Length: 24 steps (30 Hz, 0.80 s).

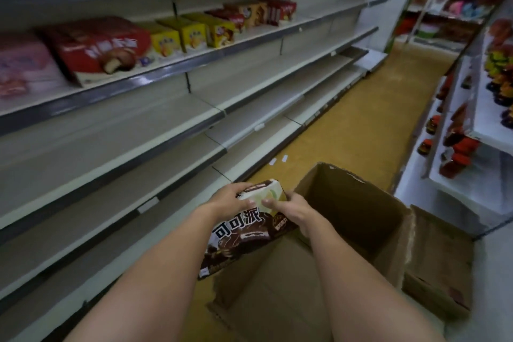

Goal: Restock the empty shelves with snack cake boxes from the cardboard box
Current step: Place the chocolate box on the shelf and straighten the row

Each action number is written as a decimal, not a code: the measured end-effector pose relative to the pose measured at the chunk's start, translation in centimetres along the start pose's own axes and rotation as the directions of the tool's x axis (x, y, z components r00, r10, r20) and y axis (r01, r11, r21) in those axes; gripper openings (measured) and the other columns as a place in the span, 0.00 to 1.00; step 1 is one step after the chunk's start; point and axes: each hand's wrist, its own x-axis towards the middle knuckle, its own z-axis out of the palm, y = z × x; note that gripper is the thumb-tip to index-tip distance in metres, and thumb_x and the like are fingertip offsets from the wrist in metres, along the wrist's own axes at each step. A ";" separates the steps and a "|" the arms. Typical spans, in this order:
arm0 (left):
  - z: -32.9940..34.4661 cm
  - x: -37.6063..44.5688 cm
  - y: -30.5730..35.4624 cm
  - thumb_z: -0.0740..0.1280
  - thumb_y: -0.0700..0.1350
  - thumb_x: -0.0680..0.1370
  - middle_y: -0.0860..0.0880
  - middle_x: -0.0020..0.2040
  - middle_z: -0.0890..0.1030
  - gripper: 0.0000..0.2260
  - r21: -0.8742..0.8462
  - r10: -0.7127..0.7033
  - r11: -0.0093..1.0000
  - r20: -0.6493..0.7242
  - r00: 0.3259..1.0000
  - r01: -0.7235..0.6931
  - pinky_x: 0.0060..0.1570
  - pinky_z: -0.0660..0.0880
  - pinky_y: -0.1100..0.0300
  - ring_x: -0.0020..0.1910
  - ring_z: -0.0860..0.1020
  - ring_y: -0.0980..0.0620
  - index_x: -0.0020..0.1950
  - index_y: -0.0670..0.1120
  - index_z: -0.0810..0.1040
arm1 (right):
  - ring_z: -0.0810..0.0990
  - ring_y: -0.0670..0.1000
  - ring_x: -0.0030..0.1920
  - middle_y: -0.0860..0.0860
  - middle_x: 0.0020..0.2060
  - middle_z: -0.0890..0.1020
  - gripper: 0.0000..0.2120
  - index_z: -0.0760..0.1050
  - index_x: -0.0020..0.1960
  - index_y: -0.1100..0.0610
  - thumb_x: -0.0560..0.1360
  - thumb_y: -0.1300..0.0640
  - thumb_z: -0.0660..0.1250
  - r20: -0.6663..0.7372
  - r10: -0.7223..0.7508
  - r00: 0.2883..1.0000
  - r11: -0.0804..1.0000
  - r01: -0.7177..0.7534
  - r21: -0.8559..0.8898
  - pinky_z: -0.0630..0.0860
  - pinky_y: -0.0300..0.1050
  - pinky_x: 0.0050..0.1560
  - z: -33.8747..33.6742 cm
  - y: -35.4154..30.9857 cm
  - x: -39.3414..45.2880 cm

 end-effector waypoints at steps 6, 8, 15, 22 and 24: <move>-3.7 -7.8 -6.4 0.65 0.54 0.78 0.48 0.62 0.77 0.22 -0.158 -0.103 0.985 -0.258 0.961 0.063 0.57 0.76 0.48 0.56 0.79 0.48 0.72 0.51 0.67 | 0.75 0.56 0.60 0.59 0.65 0.75 0.40 0.61 0.73 0.57 0.69 0.42 0.72 0.124 -0.056 0.991 0.998 0.053 0.027 0.70 0.49 0.60 8.0 -2.1 -3.2; -4.7 -10.6 -9.3 0.64 0.62 0.76 0.49 0.70 0.71 0.30 -0.085 -0.227 0.973 -0.506 0.832 0.214 0.69 0.64 0.42 0.68 0.70 0.45 0.74 0.54 0.62 | 0.72 0.58 0.65 0.59 0.69 0.70 0.44 0.57 0.75 0.56 0.68 0.40 0.72 0.109 -0.059 0.992 0.997 0.053 0.057 0.66 0.54 0.66 10.3 -2.5 -4.4; -10.1 -23.5 -20.4 0.61 0.78 0.63 0.42 0.69 0.72 0.50 -0.815 -0.640 0.562 -0.321 0.698 0.142 0.67 0.67 0.42 0.67 0.70 0.37 0.72 0.44 0.64 | 0.78 0.59 0.58 0.58 0.60 0.79 0.49 0.68 0.69 0.57 0.56 0.33 0.75 0.197 -0.069 0.978 0.994 0.051 0.097 0.73 0.56 0.61 21.8 -3.5 -9.3; -12.1 -37.6 -28.1 0.62 0.68 0.73 0.40 0.71 0.69 0.36 -0.888 -0.699 0.456 -0.321 0.640 0.053 0.65 0.64 0.40 0.66 0.70 0.35 0.73 0.46 0.64 | 0.70 0.61 0.68 0.57 0.69 0.71 0.44 0.62 0.74 0.56 0.68 0.31 0.65 0.436 -0.062 0.898 0.953 0.183 -0.241 0.68 0.62 0.67 34.6 -2.0 -16.4; -12.2 -41.4 -30.3 0.61 0.67 0.74 0.40 0.71 0.69 0.33 -0.897 -0.714 0.441 -0.346 0.609 0.007 0.61 0.67 0.43 0.63 0.73 0.37 0.71 0.46 0.66 | 0.68 0.60 0.69 0.56 0.70 0.69 0.43 0.61 0.74 0.56 0.69 0.32 0.66 0.501 -0.038 0.864 0.936 0.207 -0.286 0.65 0.61 0.69 38.1 -1.9 -19.2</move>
